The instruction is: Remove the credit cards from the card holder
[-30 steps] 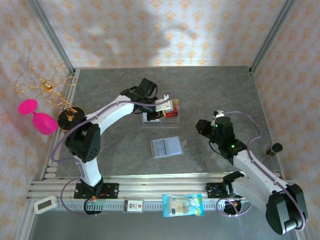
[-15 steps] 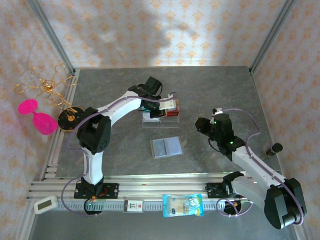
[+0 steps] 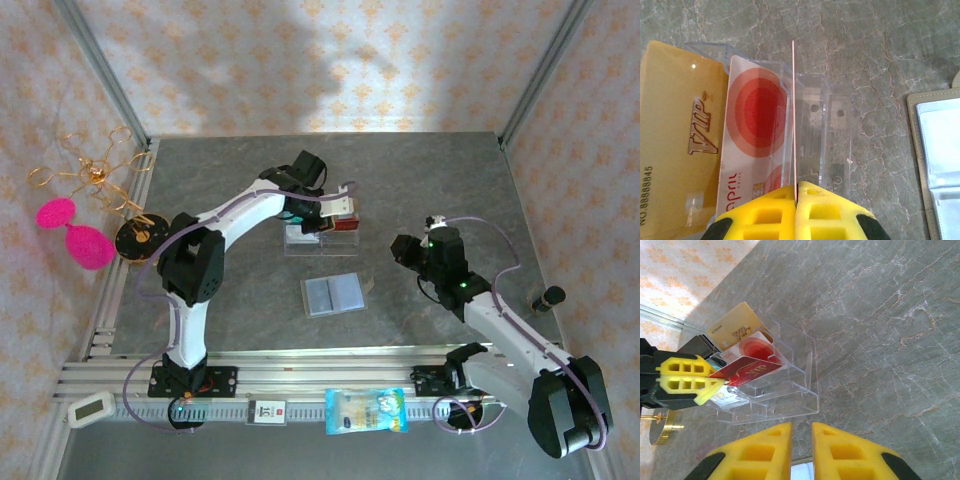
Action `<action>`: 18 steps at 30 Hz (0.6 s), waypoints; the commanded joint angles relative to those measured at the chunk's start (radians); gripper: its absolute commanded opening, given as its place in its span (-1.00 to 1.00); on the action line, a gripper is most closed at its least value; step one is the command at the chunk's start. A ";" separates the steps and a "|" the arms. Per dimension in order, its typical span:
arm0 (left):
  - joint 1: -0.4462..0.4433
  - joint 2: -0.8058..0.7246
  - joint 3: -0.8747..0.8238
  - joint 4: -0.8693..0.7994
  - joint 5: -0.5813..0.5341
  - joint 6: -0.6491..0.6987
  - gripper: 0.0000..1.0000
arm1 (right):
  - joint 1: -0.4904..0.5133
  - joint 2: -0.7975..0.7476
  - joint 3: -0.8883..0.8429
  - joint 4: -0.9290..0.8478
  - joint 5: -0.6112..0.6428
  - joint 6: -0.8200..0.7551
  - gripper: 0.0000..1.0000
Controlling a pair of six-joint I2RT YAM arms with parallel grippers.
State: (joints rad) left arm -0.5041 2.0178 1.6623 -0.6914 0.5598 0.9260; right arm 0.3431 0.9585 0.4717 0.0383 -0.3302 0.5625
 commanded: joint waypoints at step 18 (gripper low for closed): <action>-0.025 0.038 0.033 0.009 -0.092 -0.096 -0.73 | -0.010 -0.012 0.019 0.021 -0.039 -0.012 -0.58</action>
State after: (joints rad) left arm -0.5247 2.0613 1.6676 -0.6979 0.5079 0.8879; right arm 0.3393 0.9585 0.4717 0.0391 -0.3489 0.5636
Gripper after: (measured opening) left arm 0.113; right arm 0.201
